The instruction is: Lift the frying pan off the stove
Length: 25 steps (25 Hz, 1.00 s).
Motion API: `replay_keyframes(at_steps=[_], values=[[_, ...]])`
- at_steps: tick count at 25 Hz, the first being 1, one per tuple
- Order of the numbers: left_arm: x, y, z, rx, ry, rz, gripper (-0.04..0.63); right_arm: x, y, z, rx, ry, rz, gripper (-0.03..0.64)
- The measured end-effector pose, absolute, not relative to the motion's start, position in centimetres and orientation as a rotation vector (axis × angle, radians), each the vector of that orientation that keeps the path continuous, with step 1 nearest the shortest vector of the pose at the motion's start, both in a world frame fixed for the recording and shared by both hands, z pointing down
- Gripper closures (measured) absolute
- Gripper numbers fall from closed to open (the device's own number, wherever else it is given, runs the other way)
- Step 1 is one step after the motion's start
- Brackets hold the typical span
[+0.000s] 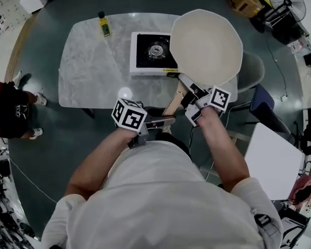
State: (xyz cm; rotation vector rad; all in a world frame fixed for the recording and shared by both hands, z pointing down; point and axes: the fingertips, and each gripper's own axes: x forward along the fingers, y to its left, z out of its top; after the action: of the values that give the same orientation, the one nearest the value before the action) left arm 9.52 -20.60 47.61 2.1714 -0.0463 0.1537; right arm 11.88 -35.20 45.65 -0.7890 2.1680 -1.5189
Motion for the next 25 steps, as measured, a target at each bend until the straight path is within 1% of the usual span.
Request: replay_keyframes(at_steps=[12,25], values=[[10.6,-12.8,45.9,2.174,0.197,0.233,0.460,15.8,-26.8,44.3,-0.990,2.031,-1.434,0.442],[9.5,-9.8,46.2,2.163,0.224,0.263,0.457,15.0,-23.8,45.0,-1.001,2.012,-1.450,0.442]])
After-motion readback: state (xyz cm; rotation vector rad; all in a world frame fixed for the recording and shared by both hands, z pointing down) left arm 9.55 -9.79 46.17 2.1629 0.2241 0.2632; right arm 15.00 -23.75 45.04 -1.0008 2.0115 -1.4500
